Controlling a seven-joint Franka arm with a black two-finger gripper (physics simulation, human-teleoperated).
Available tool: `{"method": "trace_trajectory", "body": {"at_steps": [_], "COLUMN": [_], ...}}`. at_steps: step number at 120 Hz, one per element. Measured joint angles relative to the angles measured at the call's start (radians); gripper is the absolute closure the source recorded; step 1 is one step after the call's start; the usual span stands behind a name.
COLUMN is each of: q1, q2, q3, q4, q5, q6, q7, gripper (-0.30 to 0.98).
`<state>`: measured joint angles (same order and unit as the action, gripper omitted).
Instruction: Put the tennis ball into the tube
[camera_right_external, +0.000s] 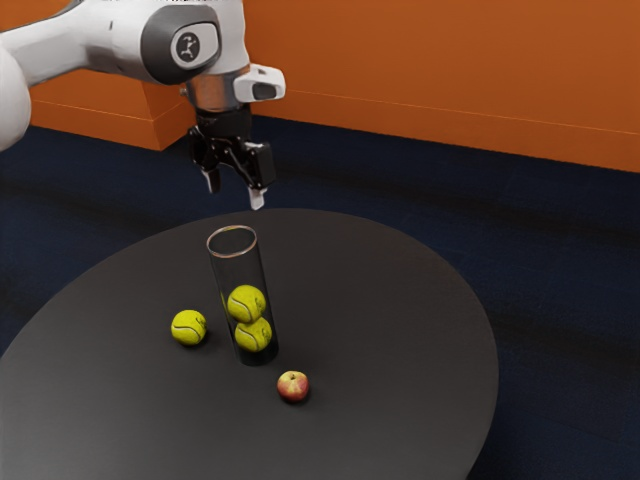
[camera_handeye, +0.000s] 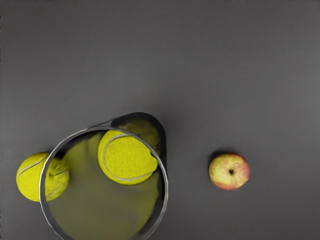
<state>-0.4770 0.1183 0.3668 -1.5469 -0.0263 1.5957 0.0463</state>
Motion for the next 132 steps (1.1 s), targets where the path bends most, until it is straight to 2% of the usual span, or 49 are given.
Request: {"method": "trace_trajectory", "body": {"at_steps": [13,32,47,55,64,74,87,96,132], "q1": [0.002,0.077,0.090,0.107,0.119,0.131,0.146,0.149,0.122], "q2": [-0.007,-0.004,-0.003,0.012,0.036,0.072,0.134,0.172,0.201], "q3": [0.012,0.115,0.219,0.244,0.252,0.254,0.254,0.253,0.202], "q4": [-0.006,-0.028,-0.133,-0.208,-0.298,-0.403,-0.470,-0.482,-0.518], "q5": [0.007,0.001,-0.010,-0.014,-0.036,-0.100,-0.179,-0.211,-0.204], "q6": [0.021,0.039,0.063,0.108,0.179,0.298,0.442,0.516,0.664], "q7": [0.006,-0.004,-0.020,-0.020,-0.018,0.000,0.041,0.073,0.170], "gripper": [0.02,0.02,0.02,0.02,0.02,0.02,0.02,0.02,0.02]}}
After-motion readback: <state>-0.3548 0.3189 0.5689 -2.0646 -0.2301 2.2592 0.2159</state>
